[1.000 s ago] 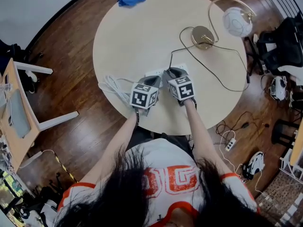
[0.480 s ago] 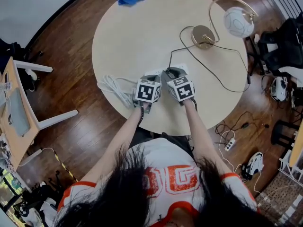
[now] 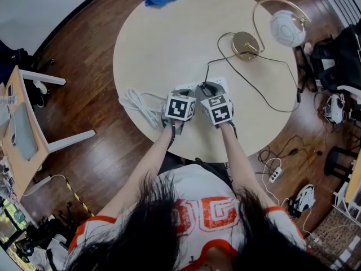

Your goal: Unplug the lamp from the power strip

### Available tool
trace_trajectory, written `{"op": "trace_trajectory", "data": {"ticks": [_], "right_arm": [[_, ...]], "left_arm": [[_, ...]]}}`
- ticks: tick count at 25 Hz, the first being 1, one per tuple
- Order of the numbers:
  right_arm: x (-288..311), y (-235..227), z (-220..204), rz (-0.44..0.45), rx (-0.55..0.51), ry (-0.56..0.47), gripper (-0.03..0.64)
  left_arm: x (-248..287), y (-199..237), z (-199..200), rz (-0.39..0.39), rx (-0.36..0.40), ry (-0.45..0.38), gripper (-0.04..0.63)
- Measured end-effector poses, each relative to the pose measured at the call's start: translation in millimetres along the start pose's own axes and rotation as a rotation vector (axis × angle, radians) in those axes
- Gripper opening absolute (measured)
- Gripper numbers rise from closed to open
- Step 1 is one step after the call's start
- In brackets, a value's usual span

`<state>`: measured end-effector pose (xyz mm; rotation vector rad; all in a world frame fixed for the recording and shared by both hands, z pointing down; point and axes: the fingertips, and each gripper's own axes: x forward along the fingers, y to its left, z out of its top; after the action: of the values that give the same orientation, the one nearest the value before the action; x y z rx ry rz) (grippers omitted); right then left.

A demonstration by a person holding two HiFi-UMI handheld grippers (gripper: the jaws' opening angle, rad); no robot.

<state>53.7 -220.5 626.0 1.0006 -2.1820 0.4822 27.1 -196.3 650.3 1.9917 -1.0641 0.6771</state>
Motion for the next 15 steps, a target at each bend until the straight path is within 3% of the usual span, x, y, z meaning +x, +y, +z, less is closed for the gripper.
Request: {"op": "trace_trajectory", "data": {"ticks": [3, 5, 8, 11, 15], "right_arm": [[-3, -1, 0, -0.017, 0.002, -0.025, 0.089], [-13, -4, 13, -0.031, 0.020, -0.094, 0.089], [-31, -9, 49, -0.041, 0.010, -0.179, 0.091], [-41, -15, 62, -0.048, 0.003, -0.149, 0.092], [-42, -21, 33, -0.054, 0.016, -0.061, 0.092]], "left_arm": [[0, 6, 3, -0.017, -0.078, -0.023, 0.000], [0, 8, 4, -0.032, -0.112, -0.029, 0.000], [0, 8, 4, -0.017, -0.066, -0.026, 0.000], [-1, 9, 2, -0.002, -0.054, -0.036, 0.000], [1, 8, 3, -0.024, -0.071, -0.030, 0.000]]}}
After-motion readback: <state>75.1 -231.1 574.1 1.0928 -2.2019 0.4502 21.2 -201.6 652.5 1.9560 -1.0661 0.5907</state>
